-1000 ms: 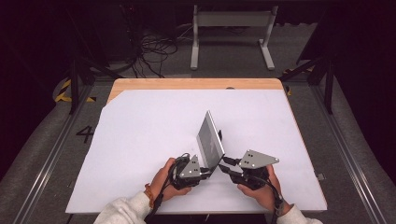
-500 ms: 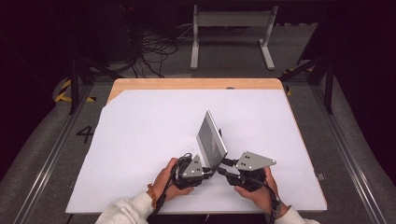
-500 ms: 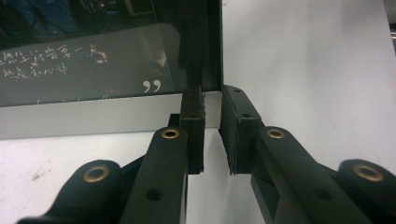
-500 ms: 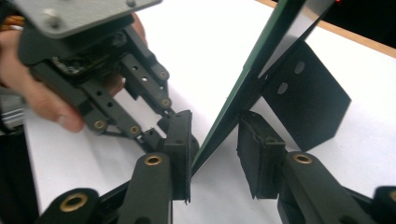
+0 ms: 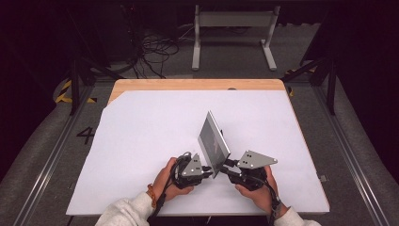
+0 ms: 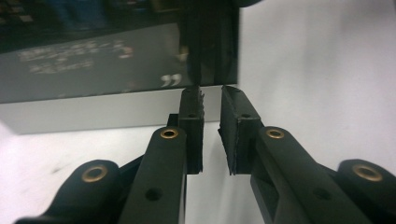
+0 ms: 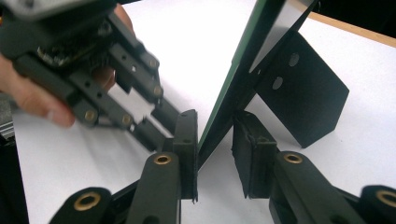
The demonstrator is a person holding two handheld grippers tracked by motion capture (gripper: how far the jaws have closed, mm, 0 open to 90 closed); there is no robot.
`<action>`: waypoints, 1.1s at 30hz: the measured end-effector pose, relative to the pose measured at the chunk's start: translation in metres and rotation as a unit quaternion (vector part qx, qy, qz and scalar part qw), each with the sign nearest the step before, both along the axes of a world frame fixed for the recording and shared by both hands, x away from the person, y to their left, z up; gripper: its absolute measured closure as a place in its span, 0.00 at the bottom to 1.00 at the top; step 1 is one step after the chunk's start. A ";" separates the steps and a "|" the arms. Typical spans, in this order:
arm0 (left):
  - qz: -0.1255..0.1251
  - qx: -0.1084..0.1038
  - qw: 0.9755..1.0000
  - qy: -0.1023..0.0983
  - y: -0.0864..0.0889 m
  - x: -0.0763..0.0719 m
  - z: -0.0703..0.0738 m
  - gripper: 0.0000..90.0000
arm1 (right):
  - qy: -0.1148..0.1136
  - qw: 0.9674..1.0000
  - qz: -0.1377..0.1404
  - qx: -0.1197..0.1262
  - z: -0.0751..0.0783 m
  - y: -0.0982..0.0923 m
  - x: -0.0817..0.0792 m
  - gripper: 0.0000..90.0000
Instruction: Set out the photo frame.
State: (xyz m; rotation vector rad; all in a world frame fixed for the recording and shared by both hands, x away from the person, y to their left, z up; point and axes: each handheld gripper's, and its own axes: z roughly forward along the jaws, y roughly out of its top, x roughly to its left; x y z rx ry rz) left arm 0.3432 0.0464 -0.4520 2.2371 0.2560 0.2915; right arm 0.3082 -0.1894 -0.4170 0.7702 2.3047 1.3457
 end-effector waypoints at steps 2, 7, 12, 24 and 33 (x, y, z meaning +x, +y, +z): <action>0.013 -0.006 1.000 0.002 0.007 0.006 0.001 0.87 | 0.001 1.000 0.000 -0.002 0.000 -0.001 0.001 0.80; 0.038 -0.012 0.999 0.003 0.021 0.016 0.005 0.85 | 0.003 1.000 -0.006 -0.001 0.001 -0.007 0.002 0.82; 0.060 -0.026 0.998 0.007 0.035 0.025 0.009 0.83 | 0.001 1.000 -0.005 -0.002 0.001 -0.010 0.003 0.82; 0.076 -0.023 0.997 0.003 0.041 0.036 0.008 0.75 | 0.001 1.000 -0.012 -0.002 0.001 -0.017 0.003 0.84; 0.072 -0.030 0.997 0.006 0.036 0.044 0.008 0.77 | -0.002 1.000 -0.015 -0.006 0.002 -0.022 0.002 0.85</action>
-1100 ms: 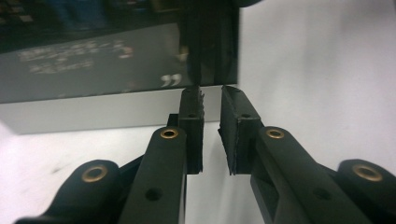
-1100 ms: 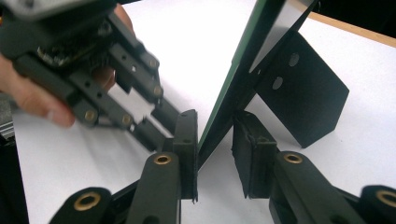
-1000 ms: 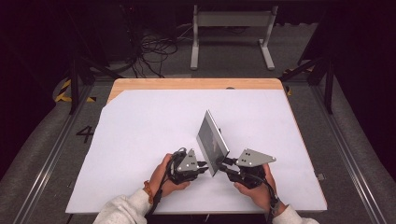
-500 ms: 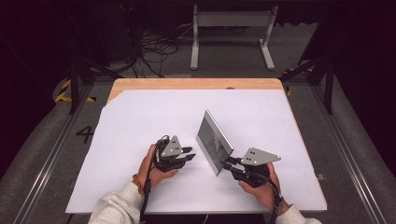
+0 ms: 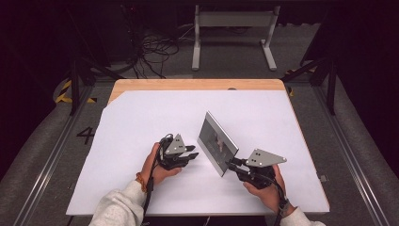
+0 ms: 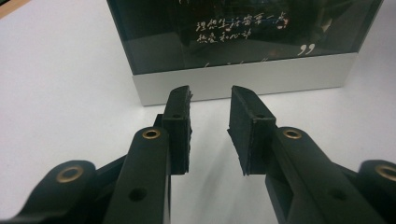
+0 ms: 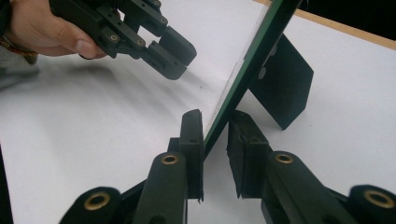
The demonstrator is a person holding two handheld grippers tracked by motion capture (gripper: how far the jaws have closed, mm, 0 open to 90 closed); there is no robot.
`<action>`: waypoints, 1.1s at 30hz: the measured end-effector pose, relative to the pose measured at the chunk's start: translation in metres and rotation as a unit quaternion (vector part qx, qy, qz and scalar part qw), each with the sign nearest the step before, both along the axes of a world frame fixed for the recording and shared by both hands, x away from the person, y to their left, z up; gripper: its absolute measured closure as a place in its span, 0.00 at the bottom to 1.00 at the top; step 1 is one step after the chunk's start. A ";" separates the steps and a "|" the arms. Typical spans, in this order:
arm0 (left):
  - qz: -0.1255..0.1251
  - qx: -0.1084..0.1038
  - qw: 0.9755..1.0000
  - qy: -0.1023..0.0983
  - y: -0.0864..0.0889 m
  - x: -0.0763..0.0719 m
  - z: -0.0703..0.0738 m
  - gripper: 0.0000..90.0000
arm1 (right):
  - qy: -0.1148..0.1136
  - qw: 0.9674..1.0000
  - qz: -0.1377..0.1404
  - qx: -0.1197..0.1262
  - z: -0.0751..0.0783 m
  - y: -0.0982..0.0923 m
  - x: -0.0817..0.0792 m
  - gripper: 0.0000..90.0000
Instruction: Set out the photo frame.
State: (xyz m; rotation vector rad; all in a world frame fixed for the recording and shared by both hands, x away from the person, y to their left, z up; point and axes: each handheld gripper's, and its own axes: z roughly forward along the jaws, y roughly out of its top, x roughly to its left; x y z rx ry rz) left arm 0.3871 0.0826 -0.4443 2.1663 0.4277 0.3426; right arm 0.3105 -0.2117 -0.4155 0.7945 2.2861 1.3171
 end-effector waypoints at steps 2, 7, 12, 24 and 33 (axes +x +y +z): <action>-0.001 -0.003 1.000 0.000 0.001 0.000 0.001 0.76 | -0.001 1.000 -0.001 -0.001 0.000 -0.001 0.000 0.85; 0.001 -0.003 1.000 0.002 0.003 0.002 0.002 0.73 | -0.004 1.000 -0.005 -0.008 0.001 -0.005 0.000 0.85; -0.003 -0.002 1.000 0.001 0.003 0.001 0.003 0.71 | 0.005 1.000 -0.011 0.002 0.001 -0.009 0.002 0.83; -0.009 0.006 1.000 0.002 0.001 -0.002 0.002 0.68 | 0.022 0.999 -0.014 0.033 -0.003 -0.001 0.013 0.73; 0.000 0.010 1.000 0.002 0.003 0.000 0.002 0.66 | 0.047 0.997 0.009 0.054 -0.006 -0.006 0.023 0.85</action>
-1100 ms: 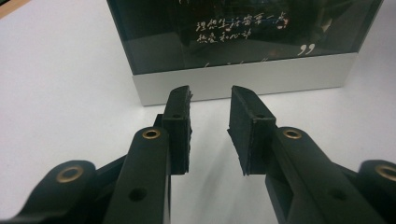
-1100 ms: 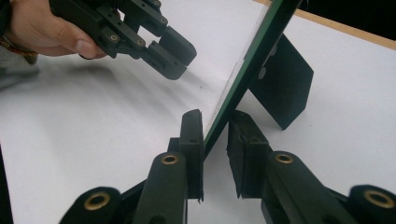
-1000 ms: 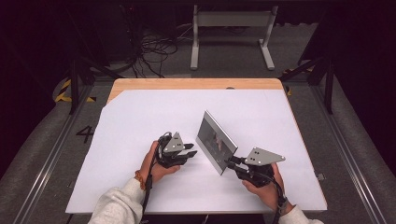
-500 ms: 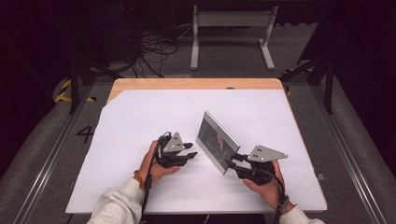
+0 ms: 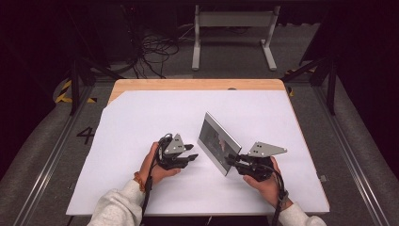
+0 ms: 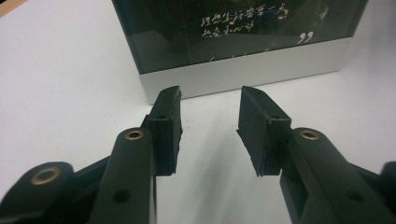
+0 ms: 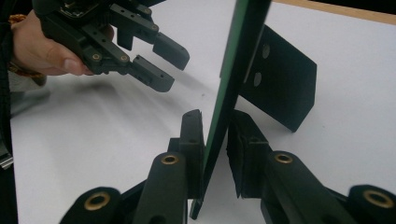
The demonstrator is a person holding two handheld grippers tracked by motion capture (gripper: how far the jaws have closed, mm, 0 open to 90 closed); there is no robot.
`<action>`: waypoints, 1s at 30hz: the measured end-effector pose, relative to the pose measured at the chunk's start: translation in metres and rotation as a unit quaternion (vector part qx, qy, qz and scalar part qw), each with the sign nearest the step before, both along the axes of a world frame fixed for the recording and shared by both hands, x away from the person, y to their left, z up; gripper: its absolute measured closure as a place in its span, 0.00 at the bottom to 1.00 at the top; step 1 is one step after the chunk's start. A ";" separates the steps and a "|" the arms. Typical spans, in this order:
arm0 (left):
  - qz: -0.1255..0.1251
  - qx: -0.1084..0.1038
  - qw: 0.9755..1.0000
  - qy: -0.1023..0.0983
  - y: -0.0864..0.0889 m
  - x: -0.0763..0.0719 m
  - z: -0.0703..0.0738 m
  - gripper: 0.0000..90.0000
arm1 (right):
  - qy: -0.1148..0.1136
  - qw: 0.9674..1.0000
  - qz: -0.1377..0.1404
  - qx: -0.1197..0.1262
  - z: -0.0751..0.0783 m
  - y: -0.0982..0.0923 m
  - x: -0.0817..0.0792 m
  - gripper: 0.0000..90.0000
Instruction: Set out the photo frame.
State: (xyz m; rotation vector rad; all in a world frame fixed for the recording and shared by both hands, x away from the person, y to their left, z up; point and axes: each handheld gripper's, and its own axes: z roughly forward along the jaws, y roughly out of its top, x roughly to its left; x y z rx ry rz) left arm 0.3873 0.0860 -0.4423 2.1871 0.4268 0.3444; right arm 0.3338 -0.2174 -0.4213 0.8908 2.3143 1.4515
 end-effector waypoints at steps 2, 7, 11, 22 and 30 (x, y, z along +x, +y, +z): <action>0.001 0.000 1.000 0.004 -0.001 0.001 -0.001 0.64 | 0.003 1.000 0.008 0.002 0.000 -0.002 0.003 0.86; -0.001 0.002 1.000 0.009 -0.003 0.004 -0.003 0.61 | 0.007 1.000 0.021 0.003 0.001 -0.004 0.008 0.86; 0.004 0.004 1.000 0.016 -0.005 0.008 -0.003 0.56 | 0.013 0.999 0.030 0.006 0.001 -0.007 0.013 0.88; 0.010 -0.009 1.000 0.028 -0.012 0.026 -0.002 0.42 | 0.007 0.999 0.035 -0.004 0.002 -0.006 0.015 0.89; 0.010 -0.018 0.999 0.036 -0.018 0.037 -0.003 0.30 | 0.001 0.999 0.033 -0.012 0.002 -0.006 0.014 0.88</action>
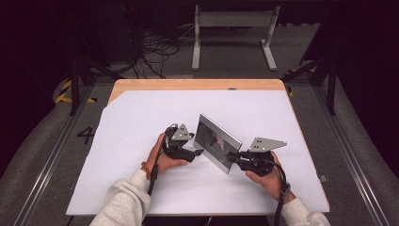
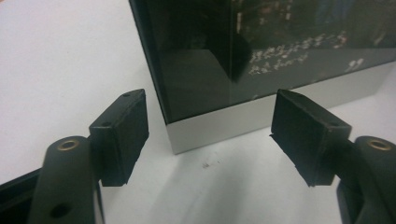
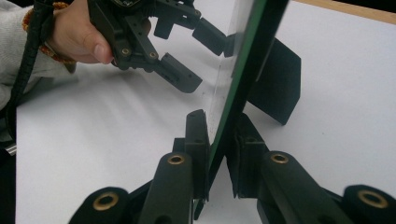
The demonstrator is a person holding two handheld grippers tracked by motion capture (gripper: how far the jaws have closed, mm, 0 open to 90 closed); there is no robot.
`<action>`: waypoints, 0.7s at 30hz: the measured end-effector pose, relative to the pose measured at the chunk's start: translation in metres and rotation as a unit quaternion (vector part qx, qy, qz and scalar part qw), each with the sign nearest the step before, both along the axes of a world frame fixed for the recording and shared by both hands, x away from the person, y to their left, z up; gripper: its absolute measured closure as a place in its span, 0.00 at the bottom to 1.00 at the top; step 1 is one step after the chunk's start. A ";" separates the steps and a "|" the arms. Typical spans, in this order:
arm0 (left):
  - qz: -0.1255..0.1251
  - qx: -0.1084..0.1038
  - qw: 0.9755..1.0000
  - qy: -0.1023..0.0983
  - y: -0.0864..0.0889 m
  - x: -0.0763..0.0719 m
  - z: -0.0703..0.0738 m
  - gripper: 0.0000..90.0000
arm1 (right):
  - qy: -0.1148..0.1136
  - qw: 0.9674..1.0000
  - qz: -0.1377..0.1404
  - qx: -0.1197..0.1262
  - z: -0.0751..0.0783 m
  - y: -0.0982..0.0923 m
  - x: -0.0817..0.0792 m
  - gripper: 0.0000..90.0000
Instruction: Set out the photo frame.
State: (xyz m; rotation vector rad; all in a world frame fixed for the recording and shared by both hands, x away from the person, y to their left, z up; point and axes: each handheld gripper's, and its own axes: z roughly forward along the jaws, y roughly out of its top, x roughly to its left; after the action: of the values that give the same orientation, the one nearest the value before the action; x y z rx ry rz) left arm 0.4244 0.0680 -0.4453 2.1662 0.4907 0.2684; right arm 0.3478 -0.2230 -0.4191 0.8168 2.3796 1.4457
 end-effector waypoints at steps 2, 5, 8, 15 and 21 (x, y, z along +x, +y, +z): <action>-0.002 0.000 1.000 0.003 -0.001 0.002 0.000 0.29 | -0.003 1.000 0.000 -0.011 0.000 0.001 -0.002 0.86; -0.007 0.003 1.000 0.001 -0.003 0.004 0.000 0.25 | -0.001 1.000 -0.004 -0.025 -0.002 0.002 -0.004 0.81; -0.011 0.006 1.000 0.008 -0.006 0.006 -0.002 0.23 | -0.001 0.999 -0.002 -0.039 -0.004 0.000 -0.009 0.80; -0.015 0.007 1.000 0.013 -0.011 0.012 0.000 0.21 | -0.001 0.999 -0.006 -0.046 -0.003 -0.005 -0.012 0.82; -0.033 0.002 0.999 0.019 -0.014 0.011 0.001 0.26 | -0.003 0.999 0.001 -0.050 -0.003 -0.004 -0.013 0.89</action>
State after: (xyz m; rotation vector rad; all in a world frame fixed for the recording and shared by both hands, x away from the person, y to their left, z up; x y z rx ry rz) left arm 0.4356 0.0543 -0.4447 2.1895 0.4398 0.1935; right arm 0.3344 -0.2272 -0.4219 0.7836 2.4259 1.3173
